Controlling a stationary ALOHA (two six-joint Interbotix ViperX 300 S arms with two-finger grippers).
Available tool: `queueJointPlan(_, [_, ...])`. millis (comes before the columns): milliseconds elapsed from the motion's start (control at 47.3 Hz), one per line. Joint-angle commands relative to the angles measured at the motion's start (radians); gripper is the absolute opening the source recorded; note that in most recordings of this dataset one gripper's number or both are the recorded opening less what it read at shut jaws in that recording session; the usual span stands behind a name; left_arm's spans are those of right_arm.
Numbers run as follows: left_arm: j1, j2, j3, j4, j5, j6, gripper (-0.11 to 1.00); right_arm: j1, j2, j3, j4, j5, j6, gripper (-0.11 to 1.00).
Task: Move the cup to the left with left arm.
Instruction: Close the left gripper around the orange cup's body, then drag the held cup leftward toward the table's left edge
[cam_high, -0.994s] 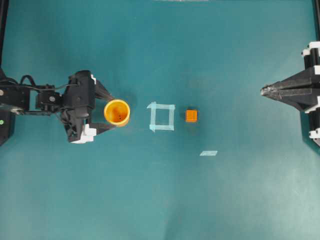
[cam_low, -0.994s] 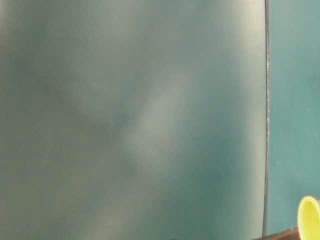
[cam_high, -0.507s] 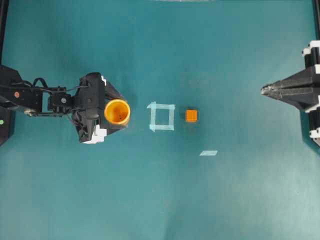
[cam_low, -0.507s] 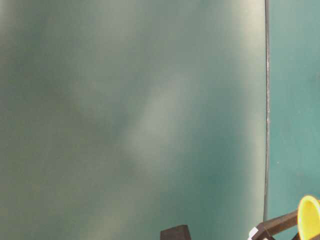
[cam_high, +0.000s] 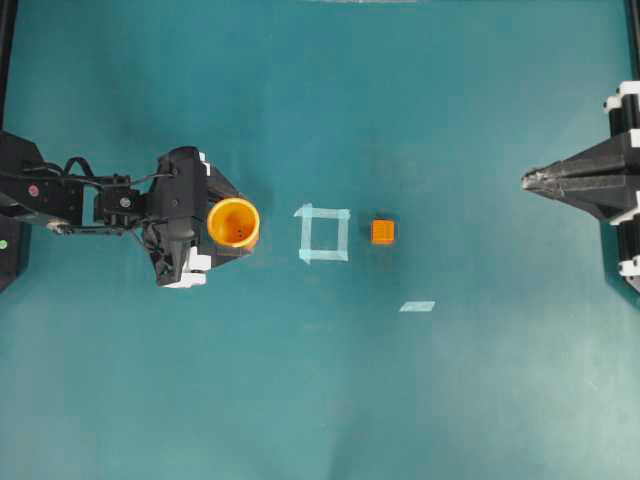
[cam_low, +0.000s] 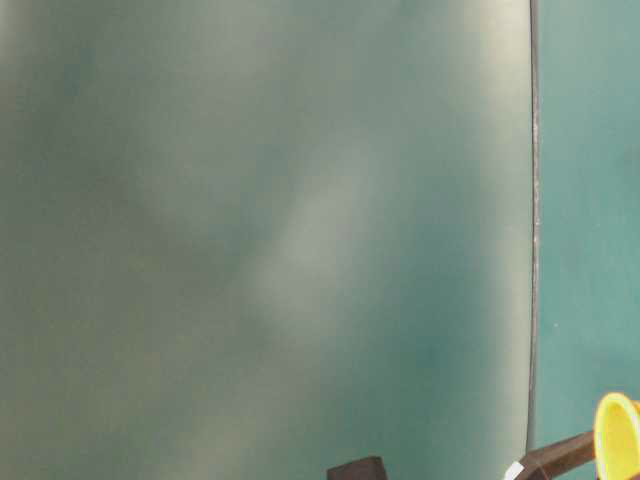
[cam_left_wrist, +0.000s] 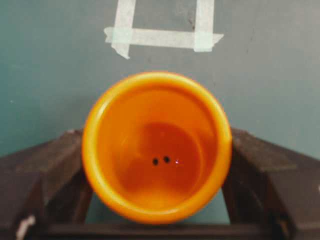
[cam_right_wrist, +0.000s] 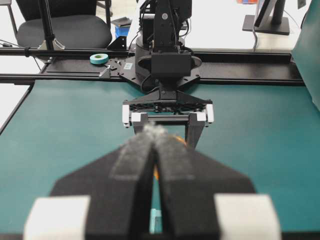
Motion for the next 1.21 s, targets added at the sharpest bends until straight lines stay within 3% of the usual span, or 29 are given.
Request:
queueJointPlan(0, [0.002,-0.012,-0.014,-0.002,-0.002,-0.012,0.7,-0.002,0.006,-0.034,-0.002,-0.003,0.002,0.0])
queueJointPlan(296, [-0.008,-0.049,-0.015,-0.003,0.051,-0.069,0.7,-0.002,0.006,-0.035,-0.002,0.015,0.003,0.0])
queueJointPlan(486, [-0.009,-0.118,0.014,0.003,0.063,-0.054,0.7,0.0,0.006,-0.037,0.0,0.028,0.003,0.0])
queueJointPlan(677, [-0.018,-0.198,0.057,0.003,0.072,0.014,0.7,0.0,0.006,-0.037,0.0,0.028,0.002,0.0])
queueJointPlan(1184, [-0.041,-0.397,0.195,0.002,0.192,0.011,0.7,0.0,0.006,-0.04,0.0,0.028,0.003,0.0])
